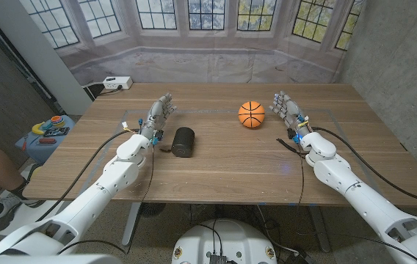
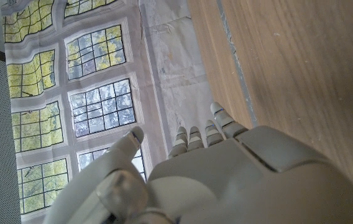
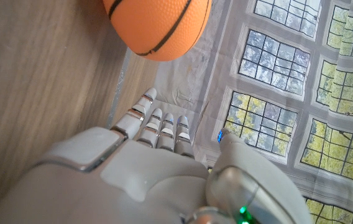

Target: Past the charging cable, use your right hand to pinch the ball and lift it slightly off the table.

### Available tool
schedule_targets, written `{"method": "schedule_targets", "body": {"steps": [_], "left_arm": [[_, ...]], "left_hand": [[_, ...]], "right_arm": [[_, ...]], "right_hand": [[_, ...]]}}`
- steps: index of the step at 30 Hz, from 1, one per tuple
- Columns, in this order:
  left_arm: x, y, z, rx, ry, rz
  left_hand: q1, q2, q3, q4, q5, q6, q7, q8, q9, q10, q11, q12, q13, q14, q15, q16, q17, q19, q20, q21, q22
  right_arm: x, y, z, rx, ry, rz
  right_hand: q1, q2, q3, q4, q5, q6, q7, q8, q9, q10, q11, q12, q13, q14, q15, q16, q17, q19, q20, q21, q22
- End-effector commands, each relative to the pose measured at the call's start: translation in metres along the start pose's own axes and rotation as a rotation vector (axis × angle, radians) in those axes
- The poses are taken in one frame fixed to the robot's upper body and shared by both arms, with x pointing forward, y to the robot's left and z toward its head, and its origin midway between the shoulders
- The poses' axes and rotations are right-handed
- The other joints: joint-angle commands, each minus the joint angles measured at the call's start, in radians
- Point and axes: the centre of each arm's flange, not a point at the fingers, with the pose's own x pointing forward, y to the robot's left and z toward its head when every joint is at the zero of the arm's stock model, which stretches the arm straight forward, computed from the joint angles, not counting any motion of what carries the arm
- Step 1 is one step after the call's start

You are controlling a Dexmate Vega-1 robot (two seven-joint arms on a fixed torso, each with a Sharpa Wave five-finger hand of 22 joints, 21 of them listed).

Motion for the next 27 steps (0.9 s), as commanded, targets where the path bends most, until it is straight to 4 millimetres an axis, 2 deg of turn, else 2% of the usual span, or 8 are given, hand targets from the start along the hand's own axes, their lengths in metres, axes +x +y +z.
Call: {"method": "schedule_targets", "body": {"steps": [1,16,27], "left_arm": [[-0.003,-0.005,-0.001,-0.003,0.003,-0.008],[-0.006,-0.006,0.001,0.005,0.006,-0.024],[-0.007,-0.005,0.002,0.009,0.009,-0.033]], "left_hand": [[0.011,-0.002,0.008,-0.002,0.005,0.004,0.011,0.008,0.003,0.005,0.01,0.006,0.006,0.004,0.008,0.006,0.004,0.011,0.001,0.004,0.002],[0.016,-0.003,0.013,-0.014,0.005,0.007,0.011,0.008,0.003,0.008,0.011,0.005,0.006,0.006,0.009,0.004,0.001,0.014,0.004,-0.003,0.003],[0.019,-0.003,0.018,-0.021,0.005,0.005,0.009,0.006,0.004,0.01,0.012,0.004,0.006,0.006,0.009,0.002,0.001,0.015,0.006,-0.009,0.003]], "right_arm": [[-0.002,0.005,-0.005,-0.005,0.014,0.004],[-0.01,0.01,0.002,-0.039,0.005,0.009],[-0.003,0.014,0.018,-0.111,-0.008,0.029]], "right_hand": [[0.015,-0.002,0.011,-0.003,0.006,0.009,0.002,0.007,0.005,0.014,0.002,0.007,0.003,0.011,-0.004,0.004,0.004,0.01,-0.022,0.006,0.004],[0.026,-0.008,0.023,-0.014,0.004,0.011,0.002,0.006,0.005,0.015,0.001,0.006,0.003,0.013,-0.003,0.001,-0.001,0.012,-0.02,0.005,0.004],[0.038,-0.014,0.032,-0.027,0.0,0.011,0.001,0.005,0.005,0.014,0.001,0.005,0.003,0.013,-0.002,-0.001,-0.006,0.013,-0.017,0.005,0.004]]}}
